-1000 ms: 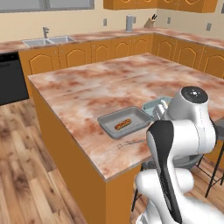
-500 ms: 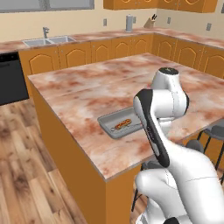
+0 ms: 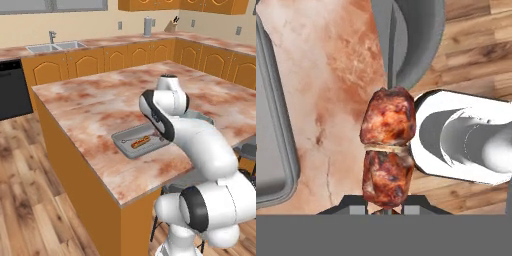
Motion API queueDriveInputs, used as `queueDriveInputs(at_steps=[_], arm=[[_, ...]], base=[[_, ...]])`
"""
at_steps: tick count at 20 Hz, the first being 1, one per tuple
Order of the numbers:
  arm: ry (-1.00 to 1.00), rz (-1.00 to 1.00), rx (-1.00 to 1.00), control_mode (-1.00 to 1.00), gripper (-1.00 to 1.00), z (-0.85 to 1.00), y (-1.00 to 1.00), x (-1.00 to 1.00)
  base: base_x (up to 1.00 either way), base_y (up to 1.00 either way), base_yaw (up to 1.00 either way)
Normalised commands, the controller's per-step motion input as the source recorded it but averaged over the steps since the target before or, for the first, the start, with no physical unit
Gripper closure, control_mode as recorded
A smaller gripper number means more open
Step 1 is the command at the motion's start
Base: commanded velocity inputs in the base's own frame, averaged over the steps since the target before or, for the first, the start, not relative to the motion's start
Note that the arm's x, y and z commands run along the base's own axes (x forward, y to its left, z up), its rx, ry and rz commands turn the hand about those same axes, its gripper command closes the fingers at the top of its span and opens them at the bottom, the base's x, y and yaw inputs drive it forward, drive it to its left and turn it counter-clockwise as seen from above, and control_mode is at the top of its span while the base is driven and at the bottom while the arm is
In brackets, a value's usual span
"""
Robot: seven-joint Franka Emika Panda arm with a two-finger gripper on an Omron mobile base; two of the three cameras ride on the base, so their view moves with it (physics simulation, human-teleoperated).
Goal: Place the cold items (potato and mango) from the fridge in one tupperware on the dining counter. Place the warm items (hot dog and kebab skewer) in the stove area in another tupperware.
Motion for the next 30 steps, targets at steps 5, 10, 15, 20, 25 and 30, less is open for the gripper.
queueDriveInputs(at_steps=[5, 10, 15, 20, 25, 30], arm=[[0.17, 0.07, 0.00, -1.00, 1.00, -0.51, 0.00, 0.88], [0.03, 0.07, 0.00, -1.00, 1.00, -0.51, 0.00, 0.77], [-0.01, 0.04, 0.00, -1.00, 1.00, -0.53, -0.01, 0.62], [0.00, 0.00, 0.00, -1.00, 1.00, -0.52, -0.03, 0.51], [0.00, 0.00, 0.00, -1.00, 1.00, -0.40, -0.03, 0.51], [0.00, 0.00, 0.00, -1.00, 1.00, -0.26, -0.12, 0.51]], base=[[0.00, 0.00, 0.00], [0.00, 0.00, 0.00], [0.00, 0.00, 0.00], [0.00, 0.00, 0.00], [0.00, 0.00, 0.00], [0.00, 0.00, 0.00]])
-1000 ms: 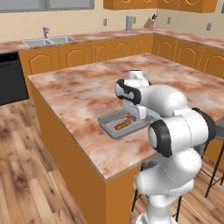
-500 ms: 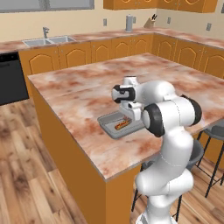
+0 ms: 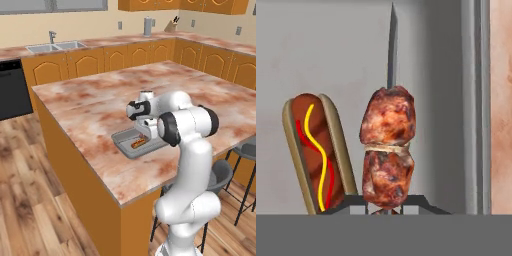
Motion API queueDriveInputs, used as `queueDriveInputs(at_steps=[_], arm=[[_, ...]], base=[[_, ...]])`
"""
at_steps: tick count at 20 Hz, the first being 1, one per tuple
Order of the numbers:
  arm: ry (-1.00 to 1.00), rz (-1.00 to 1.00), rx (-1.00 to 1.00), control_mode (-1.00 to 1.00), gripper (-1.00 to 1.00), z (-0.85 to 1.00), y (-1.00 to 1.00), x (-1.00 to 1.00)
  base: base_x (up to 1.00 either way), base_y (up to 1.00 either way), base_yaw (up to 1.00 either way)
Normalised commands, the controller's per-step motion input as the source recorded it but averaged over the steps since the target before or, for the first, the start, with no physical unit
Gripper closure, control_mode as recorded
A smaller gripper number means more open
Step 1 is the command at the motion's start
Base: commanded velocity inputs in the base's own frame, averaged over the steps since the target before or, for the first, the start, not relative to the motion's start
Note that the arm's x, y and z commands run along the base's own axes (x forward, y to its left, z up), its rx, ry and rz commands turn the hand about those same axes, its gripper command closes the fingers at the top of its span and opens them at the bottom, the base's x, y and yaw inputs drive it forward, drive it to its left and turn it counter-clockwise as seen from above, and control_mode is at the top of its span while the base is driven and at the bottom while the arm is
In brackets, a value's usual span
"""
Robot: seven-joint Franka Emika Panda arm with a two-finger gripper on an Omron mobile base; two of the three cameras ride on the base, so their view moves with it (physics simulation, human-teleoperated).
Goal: Place the cold items (potato and mango) from the fridge in one tupperware on the dining counter. Place the warm items (hot dog and kebab skewer) in the stove area in another tupperware.
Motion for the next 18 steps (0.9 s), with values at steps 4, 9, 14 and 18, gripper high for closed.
queueDriveInputs(at_steps=[4, 9, 14, 18], arm=[[0.00, 0.00, 0.00, -1.00, 1.00, -0.22, -0.17, 0.50], [0.00, 0.00, 0.00, -1.00, 1.00, -0.28, -0.07, 0.47], [0.00, 0.00, 0.00, -1.00, 1.00, -0.31, 0.00, 0.22], [0.00, 0.00, 0.00, -1.00, 1.00, -0.25, 0.00, -0.01]], base=[[0.00, 0.00, 0.00], [0.00, 0.00, 0.00], [0.00, 0.00, 0.00], [0.00, 0.00, 0.00]])
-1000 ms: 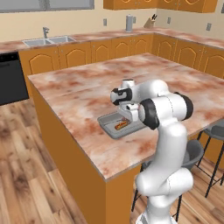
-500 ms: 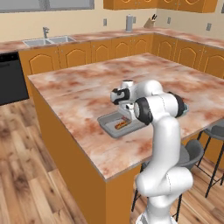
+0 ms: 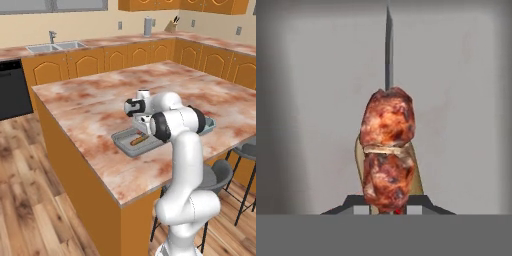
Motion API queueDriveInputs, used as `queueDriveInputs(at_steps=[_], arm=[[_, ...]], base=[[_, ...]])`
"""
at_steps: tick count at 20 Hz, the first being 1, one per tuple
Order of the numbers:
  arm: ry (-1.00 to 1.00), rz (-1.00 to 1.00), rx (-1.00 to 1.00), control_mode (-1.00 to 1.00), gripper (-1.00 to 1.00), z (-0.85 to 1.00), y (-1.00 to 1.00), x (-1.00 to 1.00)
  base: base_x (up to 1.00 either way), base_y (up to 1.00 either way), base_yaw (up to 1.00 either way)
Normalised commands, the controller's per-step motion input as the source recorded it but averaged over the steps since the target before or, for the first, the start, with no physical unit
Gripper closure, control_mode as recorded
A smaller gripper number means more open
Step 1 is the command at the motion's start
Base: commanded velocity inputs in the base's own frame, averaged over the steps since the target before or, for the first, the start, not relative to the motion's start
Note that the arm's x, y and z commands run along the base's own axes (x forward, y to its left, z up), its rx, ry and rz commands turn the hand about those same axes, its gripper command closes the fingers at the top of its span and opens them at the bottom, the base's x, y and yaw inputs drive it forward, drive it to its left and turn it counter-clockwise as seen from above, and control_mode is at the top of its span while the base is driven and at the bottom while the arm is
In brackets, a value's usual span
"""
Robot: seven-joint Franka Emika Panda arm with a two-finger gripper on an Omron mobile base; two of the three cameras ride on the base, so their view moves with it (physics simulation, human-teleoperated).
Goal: Place the cold items (potato and mango) from the fridge in one tupperware on the dining counter. Place the warm items (hot dog and kebab skewer) in the stove area in another tupperware.
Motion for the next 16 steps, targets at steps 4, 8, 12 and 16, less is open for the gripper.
queueDriveInputs(at_steps=[4, 8, 12, 16], arm=[[0.00, 0.00, 0.00, -1.00, -1.00, -0.22, -0.01, -0.10], [-0.02, 0.00, 0.01, -1.00, -1.00, -0.12, -0.18, -0.11], [-0.07, 0.00, 0.07, -1.00, -1.00, -0.01, -0.26, -0.19], [-0.08, 0.00, 0.03, -1.00, -1.00, 0.12, -0.27, -0.33]], base=[[0.00, 0.00, 0.00], [0.00, 0.00, 0.00], [0.00, 0.00, 0.00], [0.00, 0.00, 0.00]])
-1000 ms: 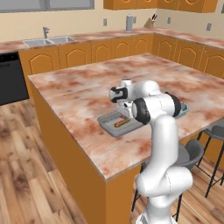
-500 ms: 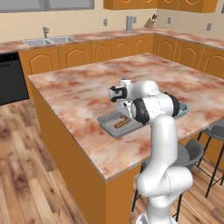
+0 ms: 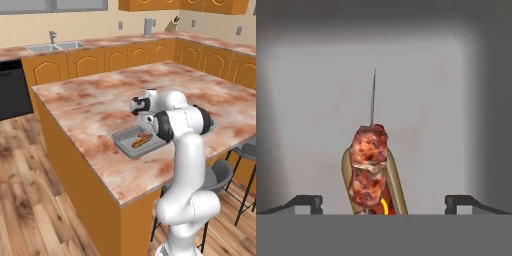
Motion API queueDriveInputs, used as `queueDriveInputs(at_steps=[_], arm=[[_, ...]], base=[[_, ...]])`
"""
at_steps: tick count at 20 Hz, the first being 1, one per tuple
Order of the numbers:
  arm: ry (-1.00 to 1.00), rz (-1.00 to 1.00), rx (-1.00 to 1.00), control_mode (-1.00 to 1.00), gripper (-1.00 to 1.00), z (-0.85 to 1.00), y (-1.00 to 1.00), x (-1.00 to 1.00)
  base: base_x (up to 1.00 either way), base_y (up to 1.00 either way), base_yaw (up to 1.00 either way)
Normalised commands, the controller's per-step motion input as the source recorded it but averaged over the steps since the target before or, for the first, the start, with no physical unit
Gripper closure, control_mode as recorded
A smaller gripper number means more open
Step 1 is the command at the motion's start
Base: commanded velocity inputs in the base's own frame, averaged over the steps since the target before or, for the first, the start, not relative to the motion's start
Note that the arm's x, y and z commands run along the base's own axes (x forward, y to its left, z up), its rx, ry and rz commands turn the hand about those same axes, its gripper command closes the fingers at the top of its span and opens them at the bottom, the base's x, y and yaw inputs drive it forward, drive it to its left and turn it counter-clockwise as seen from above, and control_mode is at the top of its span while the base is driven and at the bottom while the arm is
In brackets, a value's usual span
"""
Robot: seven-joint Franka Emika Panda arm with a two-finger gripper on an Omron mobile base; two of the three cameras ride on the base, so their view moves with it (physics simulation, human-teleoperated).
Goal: Place the cold items (potato and mango) from the fridge in one tupperware on the dining counter. Place the warm items (hot dog and kebab skewer) in the stove area in another tupperware.
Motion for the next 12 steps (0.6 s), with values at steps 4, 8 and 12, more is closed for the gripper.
queueDriveInputs(at_steps=[4, 8, 12], arm=[[-0.16, 0.00, 0.00, -1.00, -1.00, 0.50, -0.19, -0.53], [-0.18, -0.01, 0.00, -1.00, -1.00, 0.79, 0.01, -0.53], [-0.18, 0.00, 0.00, -1.00, -1.00, 0.72, 0.04, -0.61]], base=[[0.00, 0.00, 0.00], [0.00, 0.00, 0.00], [0.00, 0.00, 0.00]])
